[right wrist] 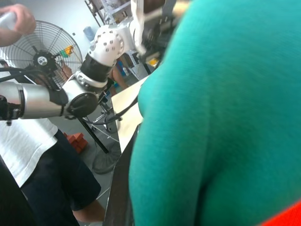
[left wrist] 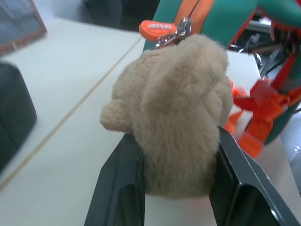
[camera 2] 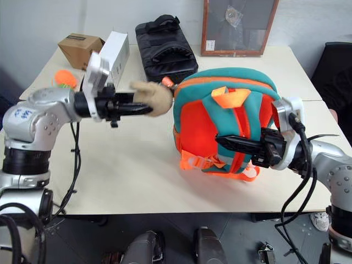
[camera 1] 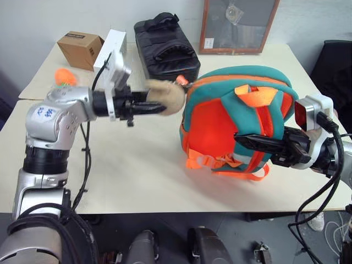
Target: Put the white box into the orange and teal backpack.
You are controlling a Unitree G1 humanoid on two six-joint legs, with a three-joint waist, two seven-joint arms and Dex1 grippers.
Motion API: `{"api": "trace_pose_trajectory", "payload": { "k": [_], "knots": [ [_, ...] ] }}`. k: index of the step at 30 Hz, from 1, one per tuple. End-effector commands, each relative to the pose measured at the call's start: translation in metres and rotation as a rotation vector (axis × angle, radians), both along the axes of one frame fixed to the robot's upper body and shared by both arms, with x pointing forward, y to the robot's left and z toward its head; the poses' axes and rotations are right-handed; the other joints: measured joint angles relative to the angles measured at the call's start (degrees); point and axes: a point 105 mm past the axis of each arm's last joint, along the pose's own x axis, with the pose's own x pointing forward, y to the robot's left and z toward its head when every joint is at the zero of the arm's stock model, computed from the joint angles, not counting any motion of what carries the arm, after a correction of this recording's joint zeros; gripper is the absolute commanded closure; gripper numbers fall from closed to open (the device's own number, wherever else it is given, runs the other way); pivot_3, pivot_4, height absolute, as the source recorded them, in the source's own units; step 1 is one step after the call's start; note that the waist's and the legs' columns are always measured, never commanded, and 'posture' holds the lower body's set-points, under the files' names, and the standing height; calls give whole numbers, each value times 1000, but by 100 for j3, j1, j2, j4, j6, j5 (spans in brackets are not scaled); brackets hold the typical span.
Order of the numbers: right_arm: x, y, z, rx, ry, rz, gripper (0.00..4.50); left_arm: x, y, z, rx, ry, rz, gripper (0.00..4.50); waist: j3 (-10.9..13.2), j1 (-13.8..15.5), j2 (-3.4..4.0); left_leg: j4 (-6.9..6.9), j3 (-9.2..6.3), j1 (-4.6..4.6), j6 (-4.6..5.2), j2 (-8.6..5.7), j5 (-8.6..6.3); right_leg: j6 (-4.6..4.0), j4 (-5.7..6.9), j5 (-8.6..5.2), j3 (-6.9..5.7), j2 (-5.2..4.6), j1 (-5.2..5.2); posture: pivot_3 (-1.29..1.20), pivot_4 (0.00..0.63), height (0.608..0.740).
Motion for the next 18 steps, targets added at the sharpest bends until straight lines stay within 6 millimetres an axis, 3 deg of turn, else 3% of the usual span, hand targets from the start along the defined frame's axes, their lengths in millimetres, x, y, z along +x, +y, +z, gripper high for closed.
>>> {"api": "trace_pose_trajectory", "payload": {
  "k": [1, 4, 10, 14, 18],
  "knots": [
    [-5, -7, 11, 16, -59, -30, 4500, 2, 17, -30, 138, -22, 46, 3149, 0, 2, 0, 2, 0, 0, 0, -1, 0, 0, 0, 0, 1, -1, 1, 0, 150, 740],
    [-5, -9, 7, 8, -57, -47, 4500, 13, 19, -61, 198, -3, 105, 3149, -1, 16, -2, 5, -1, 1, 6, -2, -1, 0, -1, 0, 2, -2, 5, 0, 150, 740],
    [-4, -7, 4, -13, -93, -90, 4500, 29, -9, -114, 284, -1, 122, 3149, -3, 37, -2, 8, -2, 0, 18, -5, -8, 2, -2, 1, 1, -5, 9, 0, 150, 740],
    [10, -3, -9, -118, -172, -205, 4500, 28, -31, -117, 238, 9, 88, 3149, -4, 31, -4, 10, -2, -2, 19, -4, -9, 3, -3, 2, 1, -3, 8, 0, 150, 740],
    [18, -9, -20, -192, -200, -276, 4500, 20, -28, -109, 204, 15, 74, 3149, -4, 33, -4, 10, -2, 0, 15, -5, -6, 3, 0, 2, 0, -4, 8, 0, 150, 740]
  ]
}}
